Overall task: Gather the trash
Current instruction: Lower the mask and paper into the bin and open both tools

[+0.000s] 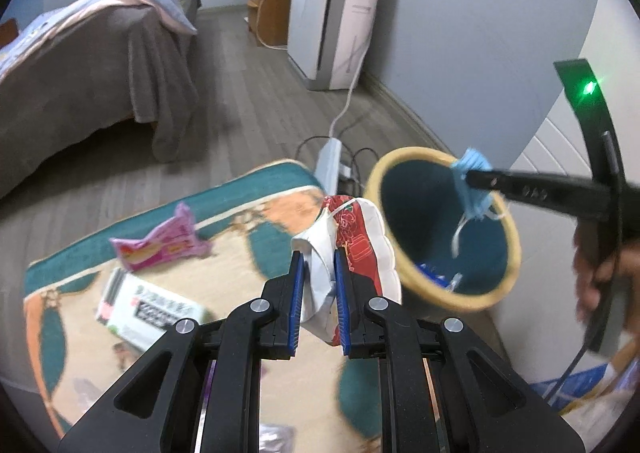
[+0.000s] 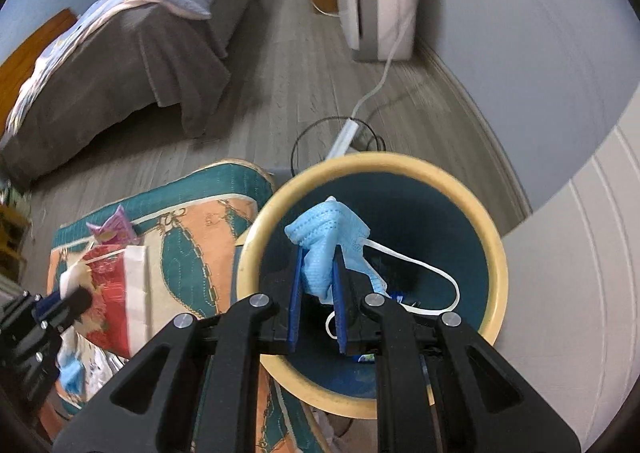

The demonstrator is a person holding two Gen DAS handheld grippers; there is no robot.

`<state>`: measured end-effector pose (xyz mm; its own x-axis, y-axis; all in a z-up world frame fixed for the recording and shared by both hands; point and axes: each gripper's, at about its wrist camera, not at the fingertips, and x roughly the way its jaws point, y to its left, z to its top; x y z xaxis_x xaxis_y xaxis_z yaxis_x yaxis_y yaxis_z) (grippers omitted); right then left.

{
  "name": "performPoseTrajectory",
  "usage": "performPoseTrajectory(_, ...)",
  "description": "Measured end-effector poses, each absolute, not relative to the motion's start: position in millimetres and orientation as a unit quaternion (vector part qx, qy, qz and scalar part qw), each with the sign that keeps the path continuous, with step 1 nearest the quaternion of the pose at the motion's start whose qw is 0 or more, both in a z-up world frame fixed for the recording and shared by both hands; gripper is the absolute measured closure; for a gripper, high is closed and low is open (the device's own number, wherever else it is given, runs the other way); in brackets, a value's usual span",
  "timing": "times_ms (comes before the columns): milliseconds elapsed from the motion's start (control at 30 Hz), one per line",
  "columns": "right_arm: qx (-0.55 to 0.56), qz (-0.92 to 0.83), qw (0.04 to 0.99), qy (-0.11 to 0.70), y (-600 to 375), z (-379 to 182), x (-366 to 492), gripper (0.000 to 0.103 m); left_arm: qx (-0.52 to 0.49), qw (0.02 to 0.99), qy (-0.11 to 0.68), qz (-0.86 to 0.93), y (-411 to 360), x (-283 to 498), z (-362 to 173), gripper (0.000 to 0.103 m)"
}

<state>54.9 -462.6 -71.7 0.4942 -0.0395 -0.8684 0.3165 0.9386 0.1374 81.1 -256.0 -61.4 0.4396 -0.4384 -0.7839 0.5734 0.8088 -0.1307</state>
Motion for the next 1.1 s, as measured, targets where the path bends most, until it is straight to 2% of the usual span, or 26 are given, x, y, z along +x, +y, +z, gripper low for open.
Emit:
performPoseTrajectory(400, 0.142, -0.149, 0.847, 0.49, -485.5, -81.6, 54.1, 0.09, 0.145, 0.833, 0.43, -0.317, -342.8, 91.1, -65.6, 0.087)
performPoseTrajectory(867, 0.146, -0.161, 0.86, 0.463, -494.5, -75.4, 49.8, 0.09, 0.117, 0.839, 0.426, -0.317, -358.8, 107.8, -71.3, 0.086)
performPoseTrajectory(967, 0.143, -0.161, 0.864, 0.454, -494.6, -72.0, 50.6, 0.088, 0.112, 0.84, 0.424, -0.321, -357.8, 107.2, -69.3, 0.081)
performPoseTrajectory(1100, 0.141, -0.165, 0.865, 0.453, -493.4, -71.2, 52.3, 0.068, 0.116, 0.84, 0.422, -0.319, -353.7, 105.0, -68.7, 0.063)
